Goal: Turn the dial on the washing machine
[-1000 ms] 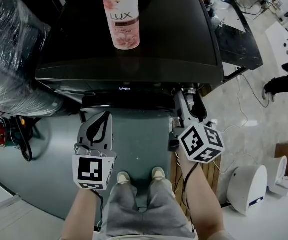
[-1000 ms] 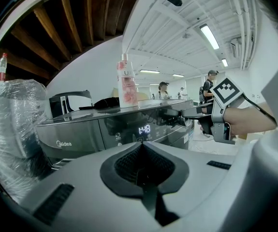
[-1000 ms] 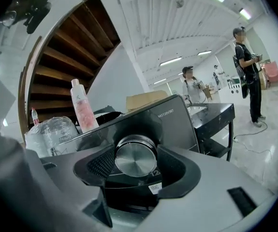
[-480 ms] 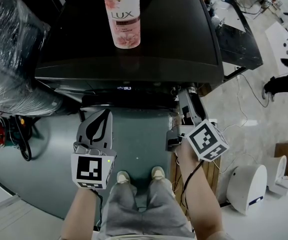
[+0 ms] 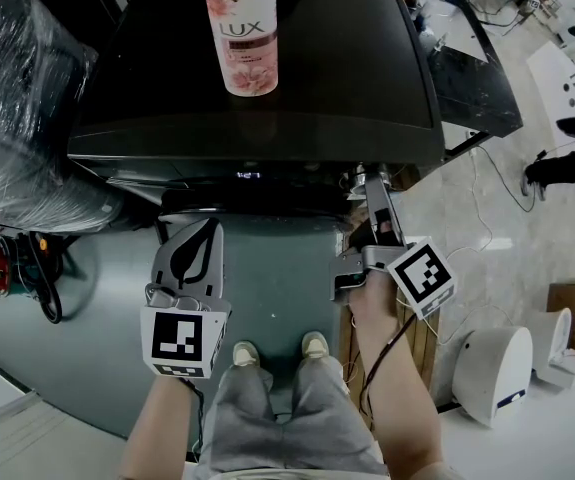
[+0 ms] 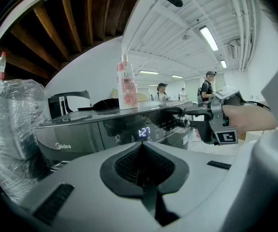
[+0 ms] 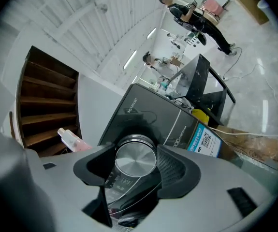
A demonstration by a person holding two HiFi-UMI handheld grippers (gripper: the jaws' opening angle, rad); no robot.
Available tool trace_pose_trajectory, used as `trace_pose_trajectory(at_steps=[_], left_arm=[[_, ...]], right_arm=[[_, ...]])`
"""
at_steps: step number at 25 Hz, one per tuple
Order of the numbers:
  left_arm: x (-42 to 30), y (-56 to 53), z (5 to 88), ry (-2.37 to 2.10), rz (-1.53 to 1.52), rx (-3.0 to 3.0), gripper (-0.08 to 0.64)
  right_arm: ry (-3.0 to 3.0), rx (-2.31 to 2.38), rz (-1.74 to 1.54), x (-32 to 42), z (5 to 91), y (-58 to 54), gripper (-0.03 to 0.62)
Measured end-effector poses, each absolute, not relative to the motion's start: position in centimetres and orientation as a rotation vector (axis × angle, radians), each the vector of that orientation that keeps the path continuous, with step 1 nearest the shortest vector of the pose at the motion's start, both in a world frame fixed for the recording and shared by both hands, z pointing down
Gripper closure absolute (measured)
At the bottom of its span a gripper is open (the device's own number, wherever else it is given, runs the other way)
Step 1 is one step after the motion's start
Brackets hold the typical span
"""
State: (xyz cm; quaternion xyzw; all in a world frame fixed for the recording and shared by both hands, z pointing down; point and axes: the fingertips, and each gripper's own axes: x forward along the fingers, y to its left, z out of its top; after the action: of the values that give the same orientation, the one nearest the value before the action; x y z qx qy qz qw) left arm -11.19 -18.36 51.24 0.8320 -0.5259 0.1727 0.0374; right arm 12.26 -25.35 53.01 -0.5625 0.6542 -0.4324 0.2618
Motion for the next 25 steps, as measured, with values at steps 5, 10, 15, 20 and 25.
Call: trace_pose_trajectory(at_steps=[5, 10, 15, 20, 25], left_arm=[[-11.3, -18.3, 51.2, -1.61, 0.535, 2.555, 0.541], [-11.3, -18.1, 50.9, -1.609, 0.54, 2.555, 0.541], [-11.4, -17.8, 50.1, -1.612, 0.541, 2.554, 0.541], [-11.6, -17.2, 48.6, -1.621, 0.541, 2.554, 0.541], [-11.8, -16.4, 46.5, -1.635, 0.536, 2.548, 0.541]], right_arm=[[1.842, -1.586, -1.134, 12.5, 53.3, -25.2, 0.295], [1.974, -1.674, -1.059, 12.2, 53.0, -24.8, 0.281], [2.115, -1.737, -0.957, 11.9, 51.8, -24.3, 0.272], [2.262, -1.808, -0.874, 11.5, 50.5, -23.4, 0.275], [2.422, -1.857, -0.71, 10.9, 47.7, -21.9, 0.339]])
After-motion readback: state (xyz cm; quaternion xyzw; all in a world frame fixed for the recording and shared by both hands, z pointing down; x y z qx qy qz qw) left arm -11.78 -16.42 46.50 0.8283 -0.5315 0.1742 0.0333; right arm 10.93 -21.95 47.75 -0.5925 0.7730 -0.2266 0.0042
